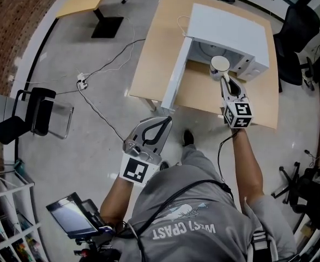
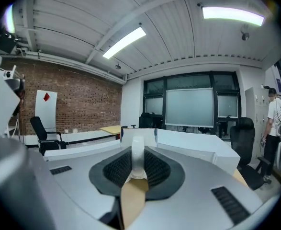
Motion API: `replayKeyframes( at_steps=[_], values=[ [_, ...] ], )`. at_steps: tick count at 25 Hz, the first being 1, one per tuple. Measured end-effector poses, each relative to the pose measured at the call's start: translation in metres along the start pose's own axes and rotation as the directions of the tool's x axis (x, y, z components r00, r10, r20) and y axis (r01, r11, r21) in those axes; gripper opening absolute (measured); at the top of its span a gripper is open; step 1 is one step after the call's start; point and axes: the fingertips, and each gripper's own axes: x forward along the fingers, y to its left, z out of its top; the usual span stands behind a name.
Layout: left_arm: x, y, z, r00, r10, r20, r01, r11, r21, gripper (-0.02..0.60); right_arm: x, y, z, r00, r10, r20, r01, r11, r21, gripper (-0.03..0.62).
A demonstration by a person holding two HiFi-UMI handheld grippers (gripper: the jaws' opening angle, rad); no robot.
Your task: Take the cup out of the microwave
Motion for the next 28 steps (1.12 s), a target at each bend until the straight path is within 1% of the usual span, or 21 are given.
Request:
replayKeyframes(
  at_steps=[4, 6, 10, 14, 18, 22, 28],
  values=[
    [-0.058, -0.011, 0.014, 1.0, 0.0, 0.011, 0.0, 1.0, 0.021, 0.026, -0.053, 0.047, 0.027, 1.0, 0.003, 0.028, -0.003, 1.0, 0.007, 0.07],
    [-0.078, -0.011, 0.022, 0.999, -0.006, 0.033, 0.004, 0.999, 0.045, 0.026, -0.074, 0.064, 0.048, 0.998, -0.002, 0.056, 0.002, 1.0, 0.006, 0.069],
    [-0.096, -0.011, 0.03, 0.996, -0.022, 0.082, 0.015, 0.996, 0.093, 0.026, -0.108, 0.079, 0.08, 0.994, -0.016, 0.111, 0.012, 0.999, 0.036, 0.067],
    [-0.115, -0.026, 0.043, 0.989, -0.063, 0.132, 0.047, 0.992, 0.12, 0.026, -0.156, 0.1, 0.105, 0.988, -0.025, 0.154, 0.014, 0.997, 0.075, 0.066],
    [-0.113, -0.04, 0.057, 0.979, -0.114, 0.171, 0.091, 0.986, 0.137, 0.026, -0.199, 0.107, 0.125, 0.979, -0.045, 0.197, 0.023, 0.993, 0.112, 0.066],
    [-0.106, -0.057, 0.073, 0.967, -0.157, 0.202, 0.127, 0.98, 0.151, 0.026, -0.242, 0.105, 0.138, 0.97, -0.069, 0.234, 0.039, 0.991, 0.13, 0.066],
    [-0.092, -0.086, 0.094, 0.95, -0.19, 0.246, 0.154, 0.975, 0.158, 0.026, -0.314, 0.094, 0.153, 0.956, -0.084, 0.28, 0.049, 0.99, 0.131, 0.066]
  ],
)
